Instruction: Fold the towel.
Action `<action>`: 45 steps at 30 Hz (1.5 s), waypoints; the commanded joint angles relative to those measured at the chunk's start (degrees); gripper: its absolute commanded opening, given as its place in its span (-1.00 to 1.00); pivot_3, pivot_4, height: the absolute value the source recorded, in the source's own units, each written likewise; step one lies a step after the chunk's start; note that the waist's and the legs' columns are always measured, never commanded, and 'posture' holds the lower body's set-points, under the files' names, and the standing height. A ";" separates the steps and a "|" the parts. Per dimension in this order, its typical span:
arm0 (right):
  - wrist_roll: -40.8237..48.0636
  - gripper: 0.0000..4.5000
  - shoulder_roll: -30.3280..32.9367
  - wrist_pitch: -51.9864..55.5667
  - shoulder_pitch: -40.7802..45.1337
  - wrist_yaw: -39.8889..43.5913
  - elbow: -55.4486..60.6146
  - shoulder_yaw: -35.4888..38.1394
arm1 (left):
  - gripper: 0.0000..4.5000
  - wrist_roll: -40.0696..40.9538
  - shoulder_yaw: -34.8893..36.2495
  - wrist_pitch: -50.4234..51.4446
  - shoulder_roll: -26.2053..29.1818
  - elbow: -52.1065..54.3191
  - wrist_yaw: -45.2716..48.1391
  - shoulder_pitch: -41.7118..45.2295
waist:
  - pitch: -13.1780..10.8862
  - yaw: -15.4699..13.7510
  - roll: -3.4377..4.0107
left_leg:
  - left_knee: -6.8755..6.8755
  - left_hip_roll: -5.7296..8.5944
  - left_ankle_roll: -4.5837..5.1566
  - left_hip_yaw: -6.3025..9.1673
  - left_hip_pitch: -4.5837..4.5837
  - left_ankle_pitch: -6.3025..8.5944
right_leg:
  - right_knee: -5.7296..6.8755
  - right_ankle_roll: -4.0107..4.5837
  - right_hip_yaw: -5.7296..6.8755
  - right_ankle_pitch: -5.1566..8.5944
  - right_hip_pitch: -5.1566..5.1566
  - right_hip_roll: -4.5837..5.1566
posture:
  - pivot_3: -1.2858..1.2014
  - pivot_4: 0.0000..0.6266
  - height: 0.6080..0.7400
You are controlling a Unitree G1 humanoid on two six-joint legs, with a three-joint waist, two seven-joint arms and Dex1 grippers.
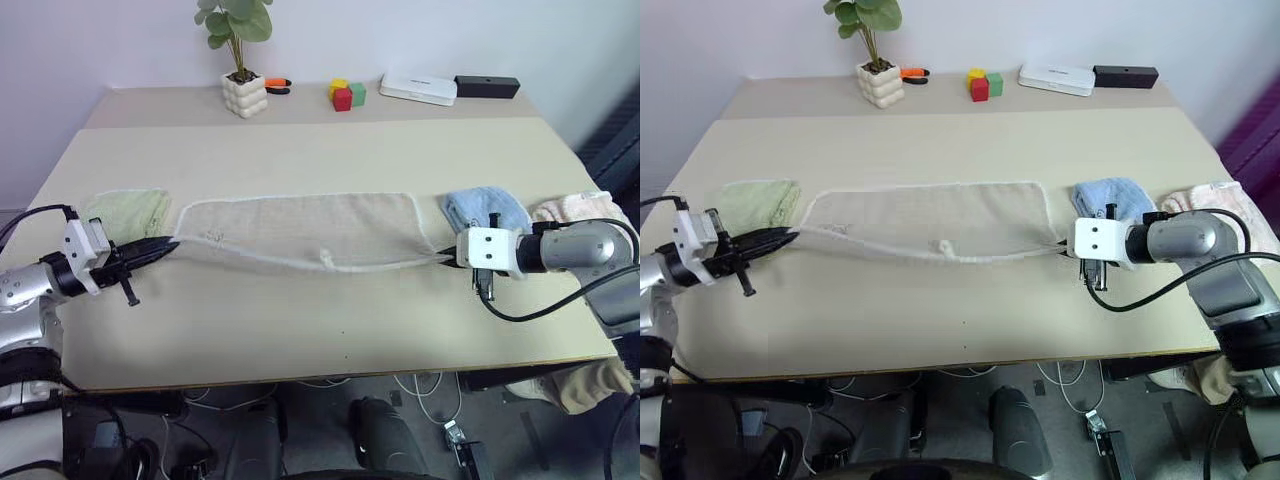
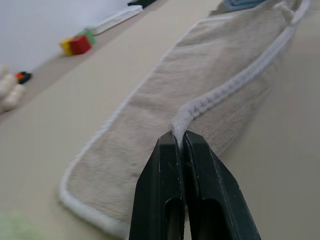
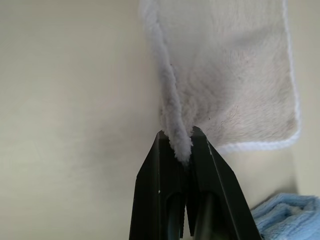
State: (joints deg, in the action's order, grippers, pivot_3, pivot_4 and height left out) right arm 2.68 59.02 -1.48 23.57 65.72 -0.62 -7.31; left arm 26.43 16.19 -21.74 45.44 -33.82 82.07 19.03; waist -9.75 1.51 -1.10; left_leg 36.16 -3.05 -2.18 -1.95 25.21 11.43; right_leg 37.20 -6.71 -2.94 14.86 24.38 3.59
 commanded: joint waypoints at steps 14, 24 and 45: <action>8.57 -0.98 10.72 5.73 -17.43 9.80 13.59 12.74 | -1.00 7.91 7.83 14.35 3.09 27.41 -0.93 -23.89 | 0.02 -0.84 -0.01 | 0.04 -0.03 0.00 0.00 -0.07 0.01 | -0.06 0.37 0.01 0.20 -0.02 0.03 | 0.03 -0.52 1.00; 2.27 -0.98 7.25 6.03 -9.67 5.46 8.49 7.30 | -1.00 6.34 7.68 14.67 1.65 24.66 -4.13 -18.34 | 0.05 -0.82 -0.04 | 0.03 -0.02 -0.01 -0.06 -0.10 0.02 | -0.13 0.42 0.01 0.23 -0.04 0.07 | 0.03 -0.52 1.00; -14.72 -0.98 -8.15 -7.57 14.94 -9.07 -18.82 -4.38 | -1.00 -1.73 1.44 9.67 -0.60 2.29 -6.01 0.73 | 0.05 -0.81 -0.04 | 0.01 -0.01 0.00 -0.08 -0.07 0.01 | -0.02 0.27 0.01 0.15 0.00 -0.02 | 0.03 -0.52 1.00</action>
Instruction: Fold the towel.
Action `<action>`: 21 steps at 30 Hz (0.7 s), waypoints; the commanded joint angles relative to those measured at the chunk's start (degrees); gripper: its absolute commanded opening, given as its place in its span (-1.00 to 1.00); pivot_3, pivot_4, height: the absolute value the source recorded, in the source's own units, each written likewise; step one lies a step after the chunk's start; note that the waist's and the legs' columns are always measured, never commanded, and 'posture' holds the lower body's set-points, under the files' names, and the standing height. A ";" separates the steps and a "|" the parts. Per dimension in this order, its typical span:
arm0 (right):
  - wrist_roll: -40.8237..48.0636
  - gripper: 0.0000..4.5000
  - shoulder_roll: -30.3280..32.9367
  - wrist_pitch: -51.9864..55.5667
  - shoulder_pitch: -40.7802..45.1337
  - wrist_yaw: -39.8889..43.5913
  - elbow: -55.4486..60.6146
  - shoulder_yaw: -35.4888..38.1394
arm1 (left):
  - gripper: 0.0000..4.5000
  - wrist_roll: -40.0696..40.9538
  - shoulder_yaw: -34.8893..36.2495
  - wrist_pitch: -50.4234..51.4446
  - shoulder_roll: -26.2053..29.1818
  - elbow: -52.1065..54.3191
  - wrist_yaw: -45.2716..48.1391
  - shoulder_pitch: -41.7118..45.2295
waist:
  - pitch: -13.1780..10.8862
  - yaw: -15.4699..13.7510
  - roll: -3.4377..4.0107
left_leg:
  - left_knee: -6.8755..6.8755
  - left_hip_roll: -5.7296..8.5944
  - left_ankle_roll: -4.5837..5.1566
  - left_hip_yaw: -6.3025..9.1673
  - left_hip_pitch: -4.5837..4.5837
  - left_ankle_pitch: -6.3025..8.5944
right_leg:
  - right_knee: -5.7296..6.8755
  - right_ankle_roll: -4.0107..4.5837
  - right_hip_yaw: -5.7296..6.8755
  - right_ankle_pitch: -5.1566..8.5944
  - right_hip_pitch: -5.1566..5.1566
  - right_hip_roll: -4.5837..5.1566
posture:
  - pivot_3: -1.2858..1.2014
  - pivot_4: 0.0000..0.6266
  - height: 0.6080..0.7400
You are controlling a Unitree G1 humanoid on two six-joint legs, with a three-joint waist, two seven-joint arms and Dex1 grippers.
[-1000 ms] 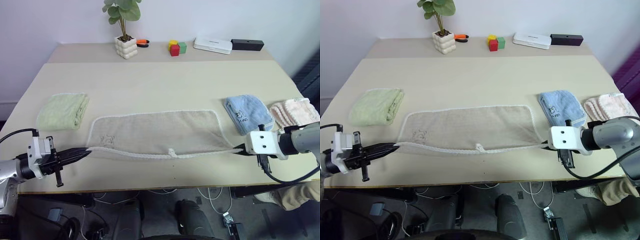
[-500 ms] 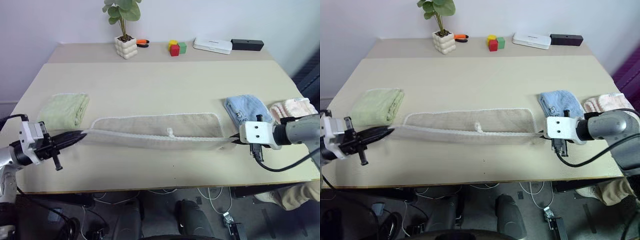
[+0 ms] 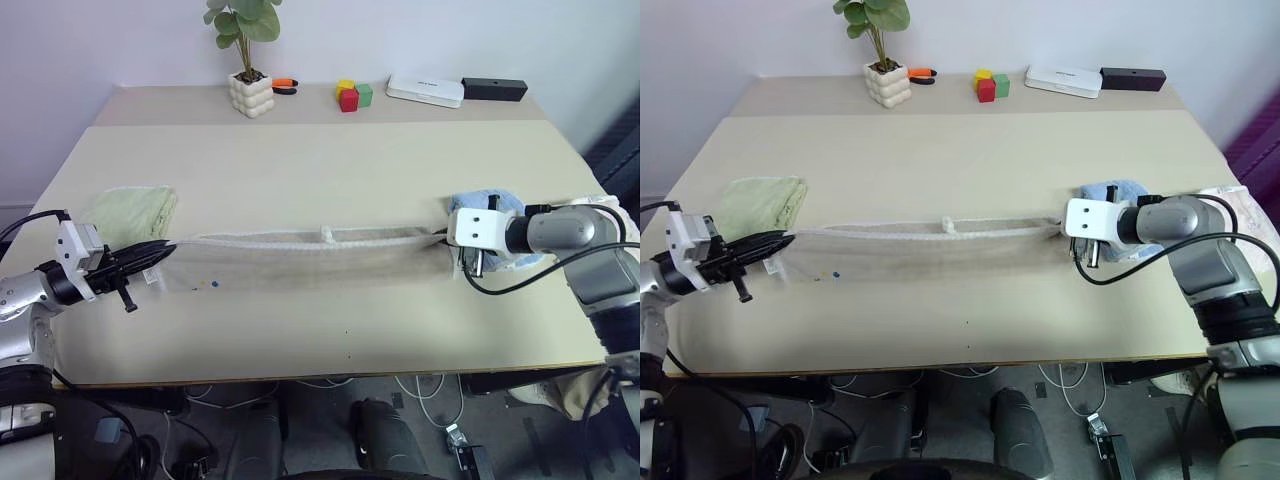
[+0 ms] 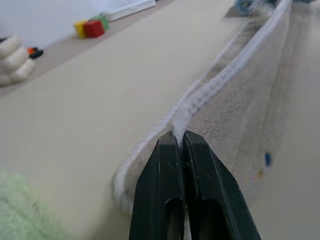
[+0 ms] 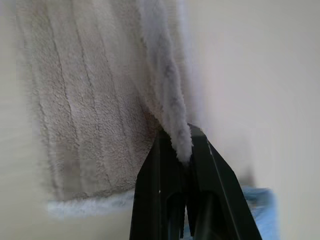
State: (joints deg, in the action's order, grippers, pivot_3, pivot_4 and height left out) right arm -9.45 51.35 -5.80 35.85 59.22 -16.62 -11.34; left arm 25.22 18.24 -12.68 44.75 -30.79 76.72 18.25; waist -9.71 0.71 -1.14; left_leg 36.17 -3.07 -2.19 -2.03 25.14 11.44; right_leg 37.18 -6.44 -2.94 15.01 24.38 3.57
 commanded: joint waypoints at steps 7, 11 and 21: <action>-4.33 -0.98 -3.04 -6.36 5.85 -3.66 -9.23 -1.75 | -1.00 -2.96 -1.65 -3.01 -0.32 -5.70 -1.85 4.62 | 0.00 0.11 0.00 | -0.01 0.00 0.00 0.00 0.01 0.00 | 0.00 -0.08 0.00 -0.04 0.00 -0.01 | 0.03 -0.52 1.00; -5.34 -0.98 -4.05 -5.34 5.64 -5.09 -10.58 -1.67 | -1.00 -5.00 -2.99 -4.85 -1.35 -7.67 -3.75 6.21 | 0.00 -0.01 0.01 | -0.01 0.01 0.00 0.01 0.01 0.00 | 0.03 -0.10 0.00 -0.05 0.00 -0.01 | 0.03 -0.52 1.00; -6.76 -0.98 -5.03 -6.07 6.78 -8.32 -12.25 -1.43 | -1.00 -7.56 -3.08 -10.09 -1.73 -14.59 -7.77 9.71 | 0.00 0.08 0.00 | -0.01 0.01 0.00 0.01 0.00 0.00 | 0.05 -0.12 0.00 -0.07 0.00 -0.01 | 0.03 -0.52 1.00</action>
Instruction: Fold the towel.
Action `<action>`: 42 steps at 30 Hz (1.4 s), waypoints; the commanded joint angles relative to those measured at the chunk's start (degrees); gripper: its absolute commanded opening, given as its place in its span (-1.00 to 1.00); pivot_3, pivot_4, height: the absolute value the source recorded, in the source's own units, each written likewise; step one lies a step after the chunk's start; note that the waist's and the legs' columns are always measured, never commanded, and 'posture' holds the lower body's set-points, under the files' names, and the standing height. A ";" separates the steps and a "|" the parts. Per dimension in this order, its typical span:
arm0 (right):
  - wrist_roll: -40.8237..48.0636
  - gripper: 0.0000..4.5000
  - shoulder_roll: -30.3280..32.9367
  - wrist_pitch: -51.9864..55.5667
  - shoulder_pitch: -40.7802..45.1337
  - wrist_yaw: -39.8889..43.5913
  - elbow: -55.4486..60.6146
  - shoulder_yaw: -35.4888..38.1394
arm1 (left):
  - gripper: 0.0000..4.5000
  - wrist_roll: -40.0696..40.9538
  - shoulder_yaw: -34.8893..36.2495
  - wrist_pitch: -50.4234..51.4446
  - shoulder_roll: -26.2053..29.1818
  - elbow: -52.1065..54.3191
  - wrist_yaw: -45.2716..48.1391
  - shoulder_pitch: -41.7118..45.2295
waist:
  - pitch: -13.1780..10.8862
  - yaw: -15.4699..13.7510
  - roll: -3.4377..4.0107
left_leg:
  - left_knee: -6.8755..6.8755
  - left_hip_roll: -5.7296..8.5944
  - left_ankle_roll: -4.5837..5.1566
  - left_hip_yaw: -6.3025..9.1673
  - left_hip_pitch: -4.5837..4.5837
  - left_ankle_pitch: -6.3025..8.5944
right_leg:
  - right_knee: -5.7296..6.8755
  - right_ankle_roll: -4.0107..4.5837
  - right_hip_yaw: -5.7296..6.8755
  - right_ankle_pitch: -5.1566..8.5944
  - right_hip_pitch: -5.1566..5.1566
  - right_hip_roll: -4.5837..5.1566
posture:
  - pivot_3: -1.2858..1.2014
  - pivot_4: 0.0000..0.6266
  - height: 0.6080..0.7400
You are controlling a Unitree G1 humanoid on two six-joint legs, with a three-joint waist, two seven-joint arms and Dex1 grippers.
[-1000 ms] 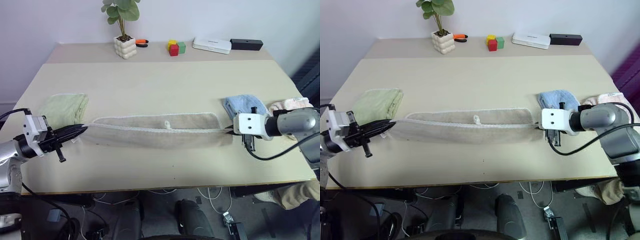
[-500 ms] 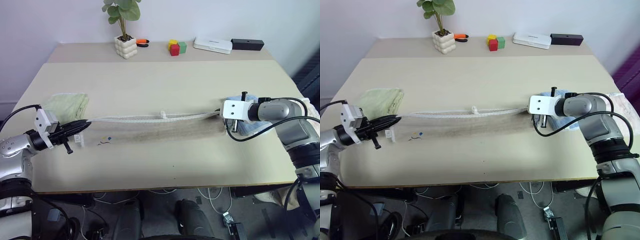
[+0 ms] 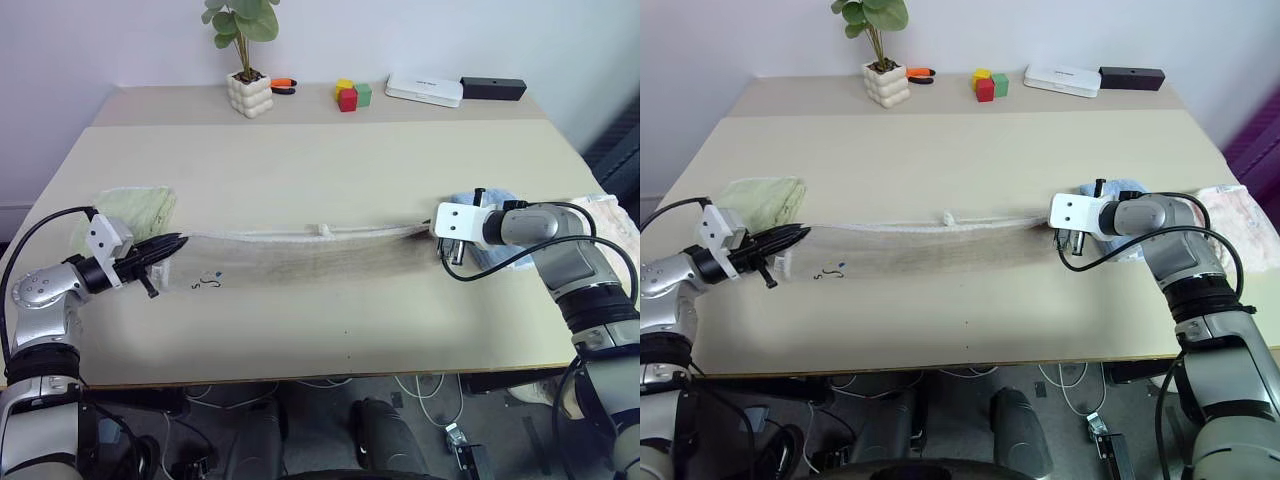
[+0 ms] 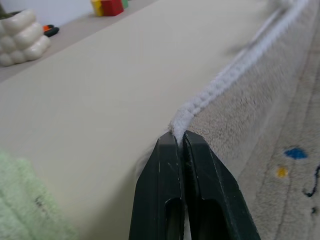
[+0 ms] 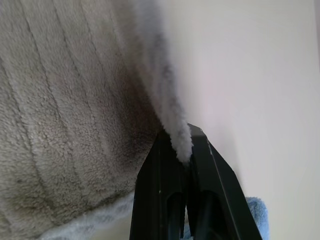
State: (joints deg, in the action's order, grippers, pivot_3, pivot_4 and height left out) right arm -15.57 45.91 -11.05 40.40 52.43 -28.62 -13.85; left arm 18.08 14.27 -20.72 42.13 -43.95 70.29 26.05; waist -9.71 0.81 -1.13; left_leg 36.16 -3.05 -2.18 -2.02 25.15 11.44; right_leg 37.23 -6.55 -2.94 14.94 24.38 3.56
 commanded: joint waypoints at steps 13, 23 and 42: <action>-1.75 -0.98 -1.61 -0.60 2.66 -3.59 -2.58 -0.18 | -1.00 -2.57 -1.21 -2.99 -0.87 -5.98 -2.02 5.13 | 0.00 -0.11 0.00 | 0.01 0.00 0.00 0.01 0.00 0.00 | 0.01 -0.01 0.00 -0.01 0.00 -0.01 | 0.03 -0.52 1.00; 0.15 0.08 -2.17 1.88 1.42 -2.00 -1.26 0.70 | 0.09 -2.27 -0.94 2.83 -0.65 -7.01 -2.18 6.09 | 0.00 -0.03 0.00 | 0.00 0.01 0.00 0.01 0.00 0.00 | 0.02 -0.02 0.00 -0.01 -0.01 -0.02 | 0.03 -0.52 1.00; 4.85 0.98 -5.03 5.04 6.07 -4.60 -2.45 4.34 | 0.98 0.84 1.03 2.93 -3.57 3.32 -8.14 6.07 | 0.00 0.20 0.00 | -0.01 0.00 0.00 0.06 0.00 0.00 | 0.03 -0.05 0.01 -0.03 -0.02 -0.04 | 0.03 -0.52 1.00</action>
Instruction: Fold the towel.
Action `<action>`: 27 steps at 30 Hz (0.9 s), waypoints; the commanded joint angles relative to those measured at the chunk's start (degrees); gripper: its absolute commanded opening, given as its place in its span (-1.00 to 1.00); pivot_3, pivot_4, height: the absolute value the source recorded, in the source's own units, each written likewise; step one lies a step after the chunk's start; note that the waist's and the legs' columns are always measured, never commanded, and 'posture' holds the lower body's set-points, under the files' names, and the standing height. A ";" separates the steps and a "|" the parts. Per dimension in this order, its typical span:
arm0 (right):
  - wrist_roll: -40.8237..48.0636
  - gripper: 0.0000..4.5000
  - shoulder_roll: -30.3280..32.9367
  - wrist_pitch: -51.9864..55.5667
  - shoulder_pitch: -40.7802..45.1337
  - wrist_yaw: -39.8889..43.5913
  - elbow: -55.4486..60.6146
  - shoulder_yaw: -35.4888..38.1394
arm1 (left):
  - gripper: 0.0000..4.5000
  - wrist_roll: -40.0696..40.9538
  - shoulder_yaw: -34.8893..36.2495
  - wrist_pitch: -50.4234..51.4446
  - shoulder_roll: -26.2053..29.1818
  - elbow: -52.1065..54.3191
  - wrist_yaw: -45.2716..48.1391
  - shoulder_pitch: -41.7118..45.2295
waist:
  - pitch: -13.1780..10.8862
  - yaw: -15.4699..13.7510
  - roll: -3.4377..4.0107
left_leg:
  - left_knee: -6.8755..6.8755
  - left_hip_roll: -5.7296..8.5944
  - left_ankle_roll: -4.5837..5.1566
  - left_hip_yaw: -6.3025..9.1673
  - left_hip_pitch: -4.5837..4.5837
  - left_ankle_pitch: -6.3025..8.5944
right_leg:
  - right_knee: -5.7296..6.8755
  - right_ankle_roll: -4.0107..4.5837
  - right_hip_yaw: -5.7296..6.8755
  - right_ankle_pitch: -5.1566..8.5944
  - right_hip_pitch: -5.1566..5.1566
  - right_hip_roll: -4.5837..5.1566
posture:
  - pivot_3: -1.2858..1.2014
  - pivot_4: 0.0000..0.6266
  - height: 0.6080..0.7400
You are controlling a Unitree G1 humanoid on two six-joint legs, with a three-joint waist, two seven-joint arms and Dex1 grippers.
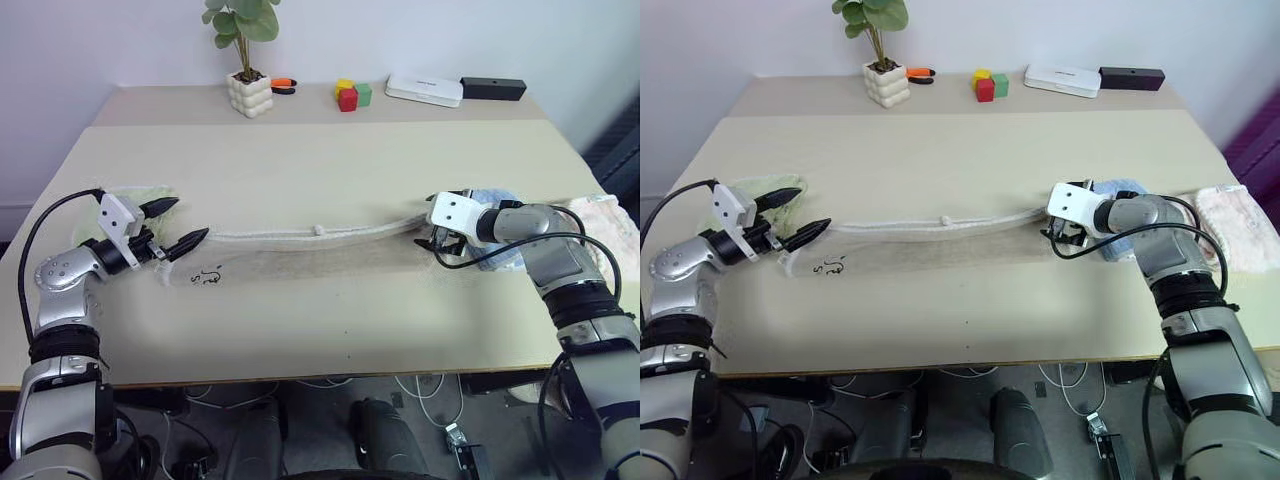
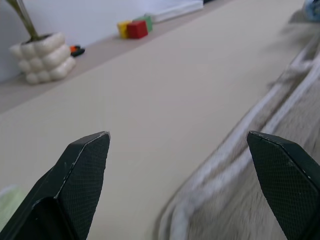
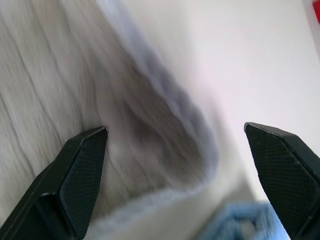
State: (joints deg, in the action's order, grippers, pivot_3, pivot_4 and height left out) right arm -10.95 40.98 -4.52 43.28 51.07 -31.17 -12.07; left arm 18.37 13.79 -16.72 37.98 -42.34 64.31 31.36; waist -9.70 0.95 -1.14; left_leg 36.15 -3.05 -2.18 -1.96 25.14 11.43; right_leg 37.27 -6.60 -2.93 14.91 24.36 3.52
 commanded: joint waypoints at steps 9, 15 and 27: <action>-4.89 0.98 -0.18 -4.50 4.41 -10.67 -4.71 0.41 | 0.98 1.61 1.79 0.89 0.19 4.95 -3.94 0.56 | 0.00 -0.20 0.00 | 0.03 0.02 0.00 0.00 0.03 0.00 | -0.02 -0.04 0.00 -0.02 0.00 0.02 | 0.03 -0.52 1.00; 12.29 0.98 -5.86 8.70 1.79 -5.59 8.03 9.62 | 0.98 6.52 3.92 11.22 0.48 12.30 -6.75 0.42 | 0.00 0.14 0.00 | -0.01 0.01 0.00 0.04 0.03 0.00 | 0.00 -0.05 0.00 -0.03 0.00 0.01 | 0.03 -0.52 1.00; 35.19 -0.99 -6.42 41.25 -15.72 1.75 40.72 12.15 | -0.99 15.63 2.39 31.39 0.70 44.57 -9.02 -14.35 | 0.00 -0.11 -0.01 | 0.05 0.03 0.00 0.19 0.03 0.00 | -0.01 -0.06 0.07 -0.04 -0.14 0.03 | 0.03 -0.52 1.00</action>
State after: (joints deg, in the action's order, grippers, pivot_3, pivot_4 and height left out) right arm 22.28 33.81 34.97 26.75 52.01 6.13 0.07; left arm 32.75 16.09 13.84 37.09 -0.34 52.28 17.58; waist -9.70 0.84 -1.14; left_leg 36.17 -3.03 -2.18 -1.77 25.13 11.43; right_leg 37.28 -6.65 -2.86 14.89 24.23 3.53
